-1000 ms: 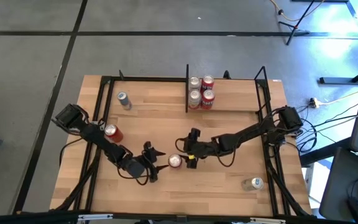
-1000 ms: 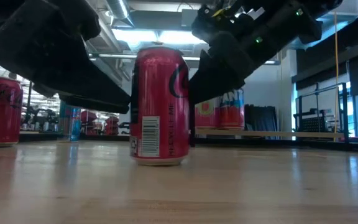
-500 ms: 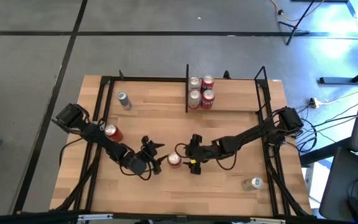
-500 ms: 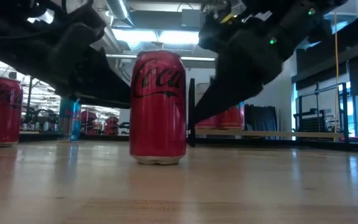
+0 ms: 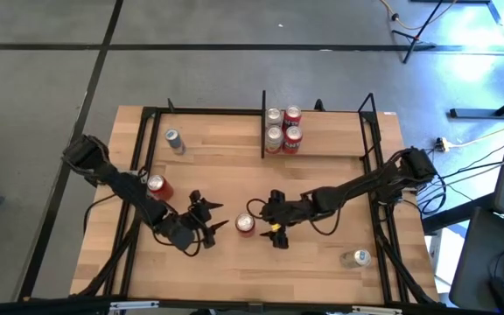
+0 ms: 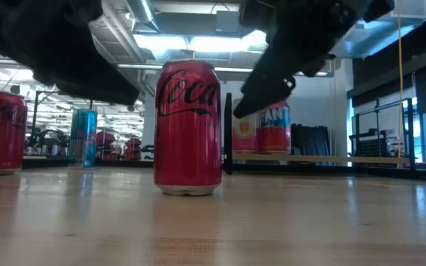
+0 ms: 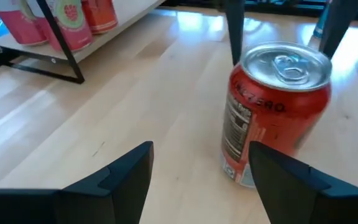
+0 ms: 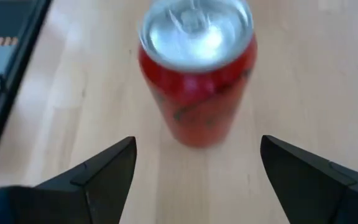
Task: Place canned beverage on shelf
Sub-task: Put the right red black soda can on the shelf
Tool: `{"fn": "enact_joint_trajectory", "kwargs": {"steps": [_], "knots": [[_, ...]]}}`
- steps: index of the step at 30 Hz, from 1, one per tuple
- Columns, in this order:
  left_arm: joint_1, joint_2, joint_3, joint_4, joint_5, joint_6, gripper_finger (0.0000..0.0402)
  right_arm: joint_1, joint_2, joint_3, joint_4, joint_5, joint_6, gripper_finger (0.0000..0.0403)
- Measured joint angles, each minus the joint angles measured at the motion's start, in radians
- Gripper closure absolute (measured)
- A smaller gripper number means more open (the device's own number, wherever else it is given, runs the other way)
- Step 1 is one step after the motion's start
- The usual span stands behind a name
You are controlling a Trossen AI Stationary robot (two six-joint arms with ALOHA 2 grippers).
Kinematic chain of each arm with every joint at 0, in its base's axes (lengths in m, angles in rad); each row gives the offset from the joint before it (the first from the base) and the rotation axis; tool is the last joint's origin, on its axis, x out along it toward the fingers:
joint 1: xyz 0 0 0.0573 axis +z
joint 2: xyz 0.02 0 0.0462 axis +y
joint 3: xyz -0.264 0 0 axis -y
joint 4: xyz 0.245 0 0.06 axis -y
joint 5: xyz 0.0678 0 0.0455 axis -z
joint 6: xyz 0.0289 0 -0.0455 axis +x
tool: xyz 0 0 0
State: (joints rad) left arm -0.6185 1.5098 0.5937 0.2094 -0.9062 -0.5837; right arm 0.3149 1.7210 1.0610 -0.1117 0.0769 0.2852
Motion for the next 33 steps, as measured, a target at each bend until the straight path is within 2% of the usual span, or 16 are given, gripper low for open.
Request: {"fn": "enact_joint_trajectory", "kwargs": {"steps": [8,11,18,23,33], "knots": [[-0.017,-0.005,-0.001,-0.027,0.000,0.007,0.0149,-0.001,0.000,0.046,0.080,-0.019,0.029,0.0070],[-0.017,-0.005,-0.001,-0.031,0.006,0.007,0.0149,-0.001,0.000,0.068,0.080,-0.048,-0.025,0.0070],[-0.017,-0.005,-0.001,-0.039,0.013,-0.001,0.0149,-0.001,0.015,0.082,0.152,-0.029,-0.109,0.0070],[-0.016,-0.005,-0.001,-0.043,0.025,-0.010,0.0149,-0.001,0.037,0.082,0.161,0.045,-0.136,0.0070],[-0.015,-0.005,-0.001,-0.054,0.030,-0.014,0.0149,-0.009,0.120,0.081,0.234,0.063,-0.161,0.0070]]}}
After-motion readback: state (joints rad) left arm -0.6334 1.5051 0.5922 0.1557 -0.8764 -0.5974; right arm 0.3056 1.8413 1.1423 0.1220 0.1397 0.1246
